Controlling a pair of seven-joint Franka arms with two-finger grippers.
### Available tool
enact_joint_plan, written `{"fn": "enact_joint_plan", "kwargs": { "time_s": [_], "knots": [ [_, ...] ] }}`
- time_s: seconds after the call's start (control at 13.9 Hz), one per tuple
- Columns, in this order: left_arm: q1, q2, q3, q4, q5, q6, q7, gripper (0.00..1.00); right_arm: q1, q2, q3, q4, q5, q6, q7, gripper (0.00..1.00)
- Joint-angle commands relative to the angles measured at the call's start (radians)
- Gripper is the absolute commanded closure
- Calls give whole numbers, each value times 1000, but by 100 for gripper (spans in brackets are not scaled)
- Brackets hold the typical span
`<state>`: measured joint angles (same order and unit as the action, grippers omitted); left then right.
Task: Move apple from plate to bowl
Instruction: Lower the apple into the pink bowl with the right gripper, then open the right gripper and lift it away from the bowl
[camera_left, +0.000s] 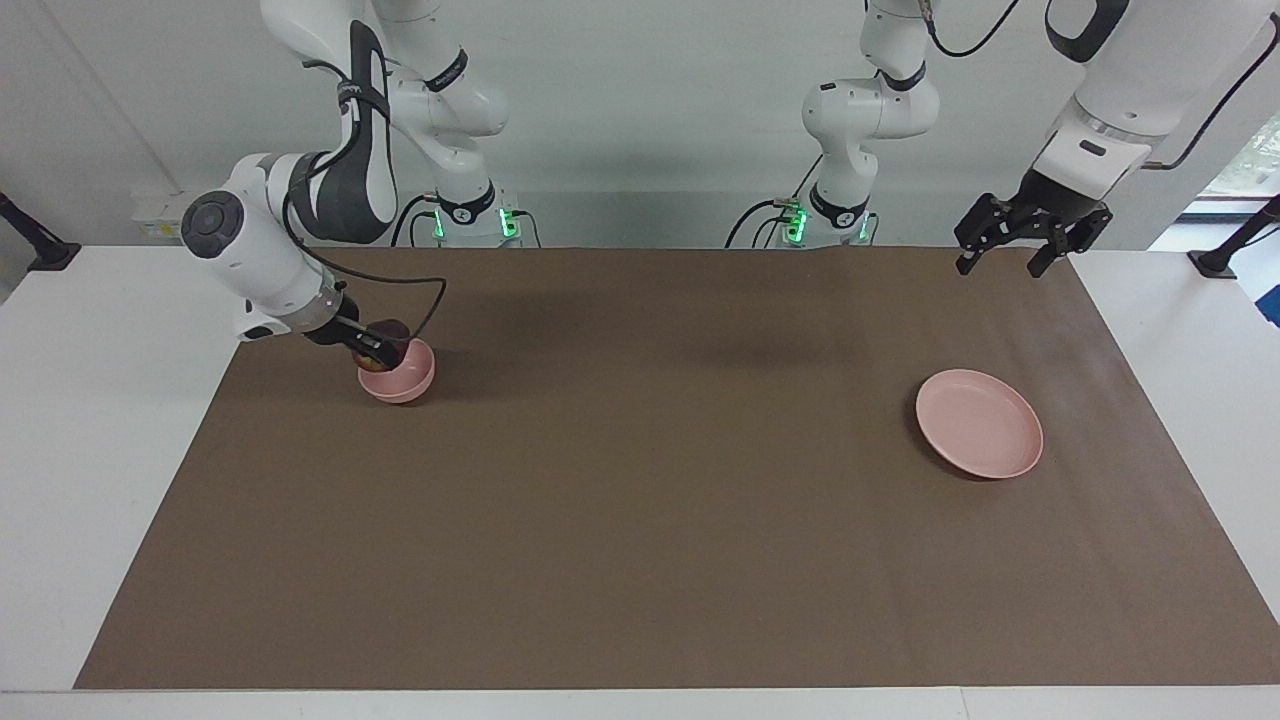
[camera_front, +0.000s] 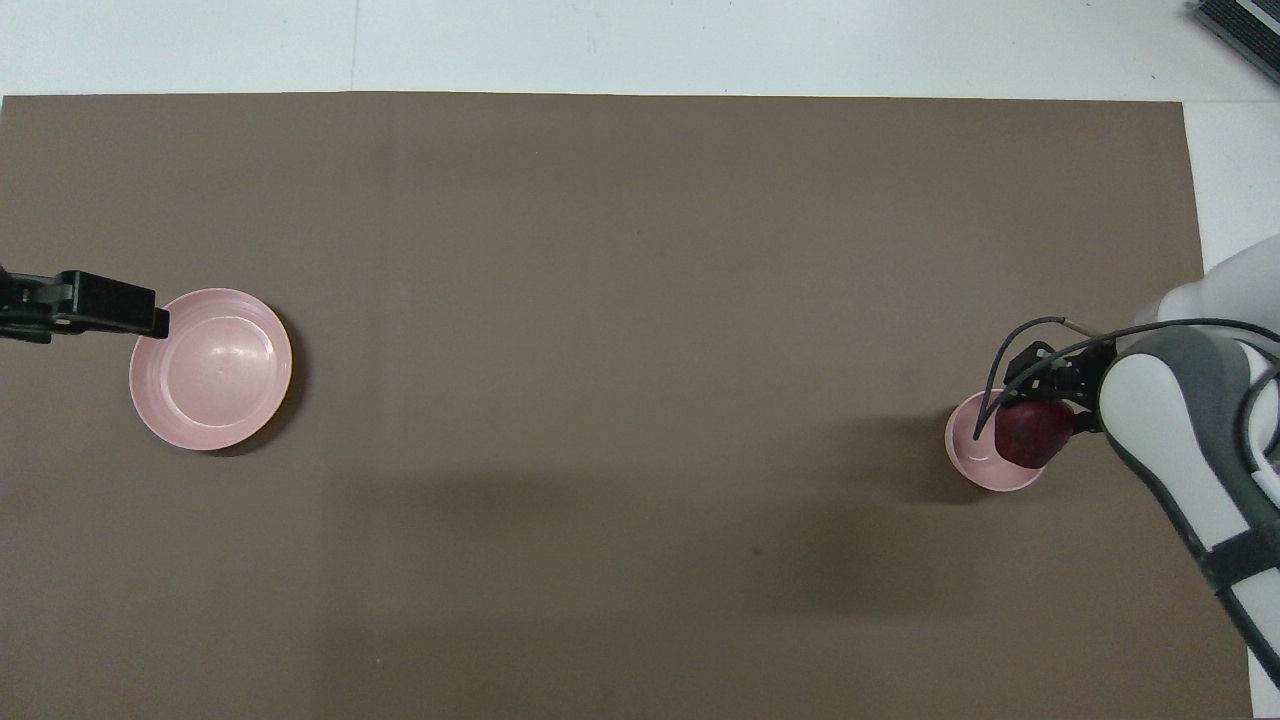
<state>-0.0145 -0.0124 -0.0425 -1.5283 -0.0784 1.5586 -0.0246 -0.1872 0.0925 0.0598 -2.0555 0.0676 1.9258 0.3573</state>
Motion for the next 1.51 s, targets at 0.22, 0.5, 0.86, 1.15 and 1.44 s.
{"fn": "enact_joint_plan", "kwargs": {
  "time_s": [0.22, 0.5, 0.86, 1.15, 1.44],
  "knots": [
    [10, 14, -5, 36, 69, -44, 3, 0, -2, -25, 15, -153, -23, 173, -15, 100],
    [10, 14, -8, 80, 63, -143, -5, 0, -1, -23, 15, -105, -44, 141, -20, 0],
    [13, -11, -8, 42, 63, -123, -6, 0, 0, -27, 17, 89, -77, -25, -152, 0],
    [21, -11, -2, 42, 63, -129, -5, 0, 2, -33, 28, 231, -92, -114, -250, 0],
    [18, -11, -4, 42, 63, -129, -5, 0, 60, -30, 29, 369, -94, -191, -380, 0]
  ]
}}
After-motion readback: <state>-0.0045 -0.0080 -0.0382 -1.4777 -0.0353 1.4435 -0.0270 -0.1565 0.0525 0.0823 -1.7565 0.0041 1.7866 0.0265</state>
